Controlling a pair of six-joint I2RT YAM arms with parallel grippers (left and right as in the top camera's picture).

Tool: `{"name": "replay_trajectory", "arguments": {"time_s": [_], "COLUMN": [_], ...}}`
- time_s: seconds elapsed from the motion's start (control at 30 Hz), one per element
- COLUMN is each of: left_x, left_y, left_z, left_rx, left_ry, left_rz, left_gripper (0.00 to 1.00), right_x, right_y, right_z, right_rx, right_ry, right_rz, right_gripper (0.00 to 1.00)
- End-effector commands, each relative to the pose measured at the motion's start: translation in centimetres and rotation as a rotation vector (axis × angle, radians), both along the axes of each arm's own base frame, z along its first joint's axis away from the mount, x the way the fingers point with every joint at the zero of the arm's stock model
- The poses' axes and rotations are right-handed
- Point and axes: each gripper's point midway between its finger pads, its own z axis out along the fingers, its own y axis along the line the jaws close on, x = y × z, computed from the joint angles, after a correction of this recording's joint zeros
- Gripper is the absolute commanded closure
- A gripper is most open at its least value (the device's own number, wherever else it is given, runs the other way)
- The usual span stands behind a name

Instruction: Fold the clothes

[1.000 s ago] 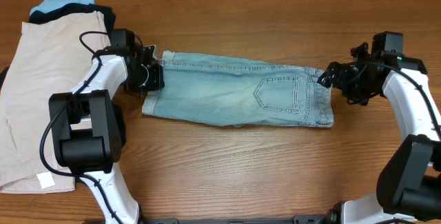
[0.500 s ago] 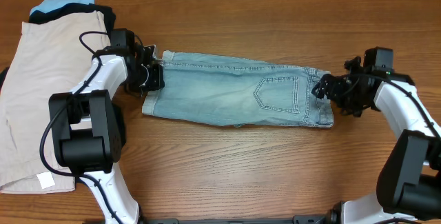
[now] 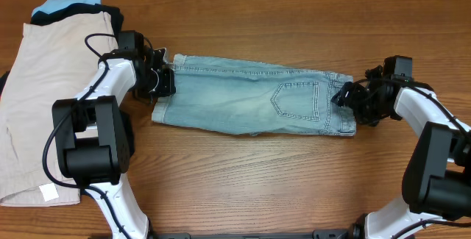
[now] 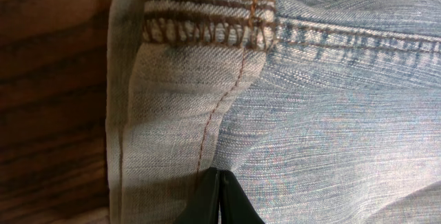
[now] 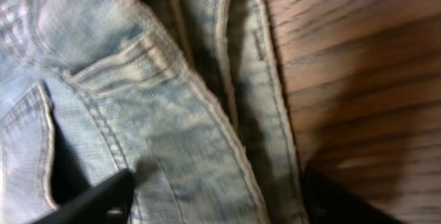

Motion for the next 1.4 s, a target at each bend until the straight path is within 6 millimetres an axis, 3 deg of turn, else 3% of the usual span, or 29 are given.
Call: {"name": "replay_trajectory", "arguments": {"time_s": [0.0,0.17,0.27,0.37,0.4,0.67,0.97,1.17,1.37], "left_x": [-1.0,-1.1,-1.4,-1.6,-1.6,-2.2,-3.4,-4.1,-4.4], "left_y": [-0.3,-0.3,-0.4,-0.4,-0.4,-0.6,-5.1,-8.7,-10.4], "left_z": [-1.8,-1.8,-1.9,-1.9,-1.9,-1.9,-0.8,-0.3,-0.3], "left_rx": [-0.014,-0.015,-0.016,-0.016,-0.016,-0.035,-0.191,-0.244,-0.242], "left_ry": [0.059,0.064,0.075,0.084,0.085,0.13,0.201,0.229,0.231], "left_rz": [0.001,0.001,0.001,0.001,0.001,0.052,0.05,0.011,-0.01], "left_gripper": [0.96,0.96,0.96,0.96,0.96,0.96,0.96,0.96,0.96], "right_x": [-0.7,0.0,0.6,1.1,1.2,1.2,0.4,-0.1,-0.7], "right_y": [2.1,4.8,5.3,5.0,4.6,0.3,-3.3,-2.6,2.5], "right_z": [-1.0,-0.3,-0.2,-0.1,-0.1,1.1,5.6,11.1,16.2], "right_rx": [0.127,0.197,0.196,0.194,0.189,0.195,0.166,0.109,0.081], "right_ry": [0.039,0.003,-0.01,-0.025,-0.027,-0.041,-0.057,-0.123,-0.232], "right_rz": [0.003,0.052,0.042,0.022,0.013,-0.036,-0.028,0.016,0.16], "right_gripper": [0.32,0.42,0.63,0.92,0.96,0.96,0.96,0.96,0.96]}}
